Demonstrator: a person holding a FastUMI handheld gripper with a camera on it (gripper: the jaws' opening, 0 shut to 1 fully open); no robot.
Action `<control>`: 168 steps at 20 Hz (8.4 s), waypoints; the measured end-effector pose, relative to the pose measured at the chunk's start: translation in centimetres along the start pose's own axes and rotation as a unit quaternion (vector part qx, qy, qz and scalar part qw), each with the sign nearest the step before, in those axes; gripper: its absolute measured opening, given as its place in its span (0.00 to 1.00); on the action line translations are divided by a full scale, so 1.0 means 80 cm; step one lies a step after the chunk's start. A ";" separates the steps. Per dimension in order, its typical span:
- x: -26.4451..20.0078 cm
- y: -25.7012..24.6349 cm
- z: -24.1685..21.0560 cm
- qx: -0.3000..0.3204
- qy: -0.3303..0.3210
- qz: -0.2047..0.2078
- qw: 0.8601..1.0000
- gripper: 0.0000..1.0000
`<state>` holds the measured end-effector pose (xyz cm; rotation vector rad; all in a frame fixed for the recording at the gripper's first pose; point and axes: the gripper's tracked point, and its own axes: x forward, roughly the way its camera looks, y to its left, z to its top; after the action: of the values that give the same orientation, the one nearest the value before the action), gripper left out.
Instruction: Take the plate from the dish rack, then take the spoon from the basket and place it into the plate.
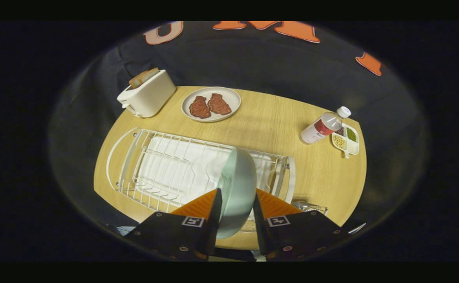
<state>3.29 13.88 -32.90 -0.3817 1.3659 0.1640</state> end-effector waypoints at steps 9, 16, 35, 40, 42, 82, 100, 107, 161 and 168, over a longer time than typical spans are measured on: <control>-0.001 -0.005 -0.005 -0.001 0.015 -0.091 0.996 0.34; -0.033 -0.038 0.008 -0.016 -0.019 -0.175 0.984 0.23; -0.097 -0.071 -0.109 0.157 -0.065 0.026 0.985 0.23; -0.102 -0.082 -0.172 0.183 -0.069 0.089 0.977 0.23; -0.101 -0.088 -0.195 0.189 -0.076 0.106 0.973 0.23; 0.006 -0.126 -0.291 0.264 -0.243 0.095 0.929 0.48; -0.001 -0.189 -0.223 0.160 -0.348 -0.029 0.923 0.16; -0.050 -0.193 -0.203 0.156 -0.355 -0.016 0.922 0.10; -0.055 -0.007 -0.261 0.042 -0.260 0.232 0.937 0.32; -0.142 -0.064 -0.190 0.048 -0.358 0.165 0.918 0.65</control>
<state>-11.33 4.89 -23.34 0.0123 0.6936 0.4673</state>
